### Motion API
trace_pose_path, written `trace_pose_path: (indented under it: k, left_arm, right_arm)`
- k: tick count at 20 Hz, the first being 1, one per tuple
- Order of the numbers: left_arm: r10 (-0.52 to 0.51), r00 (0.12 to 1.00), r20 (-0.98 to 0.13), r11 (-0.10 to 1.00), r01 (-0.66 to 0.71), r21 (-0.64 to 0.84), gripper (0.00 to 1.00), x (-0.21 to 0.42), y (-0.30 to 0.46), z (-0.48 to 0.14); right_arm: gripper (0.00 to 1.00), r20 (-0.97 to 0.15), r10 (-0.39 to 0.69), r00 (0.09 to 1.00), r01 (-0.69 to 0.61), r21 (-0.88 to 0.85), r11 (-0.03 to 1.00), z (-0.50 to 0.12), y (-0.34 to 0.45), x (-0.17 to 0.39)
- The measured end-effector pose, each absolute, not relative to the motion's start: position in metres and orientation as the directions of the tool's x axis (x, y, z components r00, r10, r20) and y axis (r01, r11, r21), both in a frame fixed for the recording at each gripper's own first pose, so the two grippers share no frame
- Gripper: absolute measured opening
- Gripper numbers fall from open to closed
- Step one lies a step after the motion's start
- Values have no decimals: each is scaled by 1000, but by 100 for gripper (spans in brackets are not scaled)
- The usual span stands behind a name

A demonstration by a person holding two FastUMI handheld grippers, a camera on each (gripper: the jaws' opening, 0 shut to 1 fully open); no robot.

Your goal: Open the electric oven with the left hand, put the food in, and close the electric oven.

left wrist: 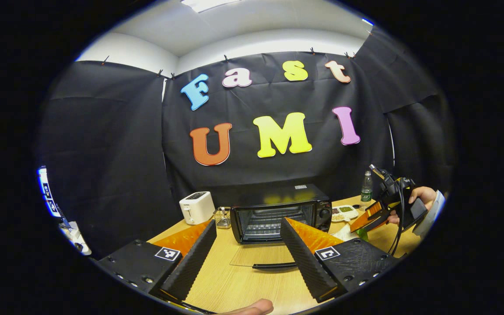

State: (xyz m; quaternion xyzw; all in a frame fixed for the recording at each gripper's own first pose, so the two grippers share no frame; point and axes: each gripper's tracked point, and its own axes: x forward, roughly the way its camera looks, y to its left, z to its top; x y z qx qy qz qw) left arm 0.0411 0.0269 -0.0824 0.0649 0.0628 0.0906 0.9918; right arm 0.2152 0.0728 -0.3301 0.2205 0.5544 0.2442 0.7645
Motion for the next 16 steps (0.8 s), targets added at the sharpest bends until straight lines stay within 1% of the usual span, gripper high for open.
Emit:
trace_pose_path:
  k: [2,3,4,6,7,8,11,13,16]
  left_arm:
    - [186,976,-115,975,-168,146,96,42,23,-82]
    - [182,976,-116,975,-164,149,96,43,22,-82]
    - [181,976,-119,975,-163,152,96,44,20,-83]
    - [191,974,-124,972,-171,160,96,43,20,-85]
    - [196,973,-125,971,-175,162,96,43,20,-87]
    - [199,972,-128,971,-178,162,95,42,21,-87]
    - [203,970,-136,970,-179,166,95,39,22,-91]
    - [201,969,-144,970,-176,168,95,37,22,-94]
    - [203,968,-151,971,-178,162,95,34,22,-96]
  right_arm:
    - [87,-721,653,231,-106,648,754,-330,78,215]
    - [79,-713,670,207,-103,665,740,-330,82,214]
    - [76,-707,681,191,-100,676,730,-331,84,212]
    - [69,-708,680,189,-90,677,730,-334,86,216]
    - [59,-711,680,179,-85,677,731,-336,87,216]
    - [58,-715,679,166,-84,676,732,-339,88,214]
    - [48,-718,684,125,-67,682,728,-343,89,210]
    - [49,-716,689,111,-64,687,724,-343,90,208]
    - [44,-717,688,110,-57,687,725,-343,90,205]
